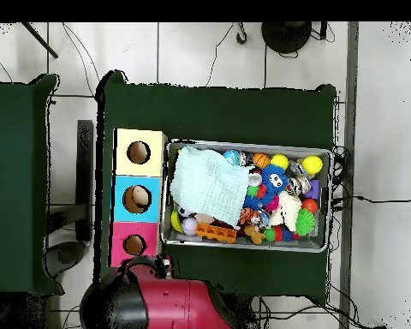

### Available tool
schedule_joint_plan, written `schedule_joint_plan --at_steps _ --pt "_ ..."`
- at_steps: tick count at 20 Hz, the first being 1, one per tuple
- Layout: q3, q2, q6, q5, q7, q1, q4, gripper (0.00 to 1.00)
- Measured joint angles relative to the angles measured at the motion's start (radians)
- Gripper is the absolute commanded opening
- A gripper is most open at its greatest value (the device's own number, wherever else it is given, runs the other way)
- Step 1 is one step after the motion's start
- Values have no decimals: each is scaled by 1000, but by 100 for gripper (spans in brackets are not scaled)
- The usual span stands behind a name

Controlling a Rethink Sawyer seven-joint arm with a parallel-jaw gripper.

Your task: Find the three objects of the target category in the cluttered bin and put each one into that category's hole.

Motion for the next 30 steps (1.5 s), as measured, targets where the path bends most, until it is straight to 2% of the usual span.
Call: schedule_joint_plan --at_steps 11,19,30 --pt "3 62 -52 0 0 -90 -3 100" --pt "6 66 -53 0 0 -142 -3 100" --pt "19 66 -53 -10 0 -177 -4 100"
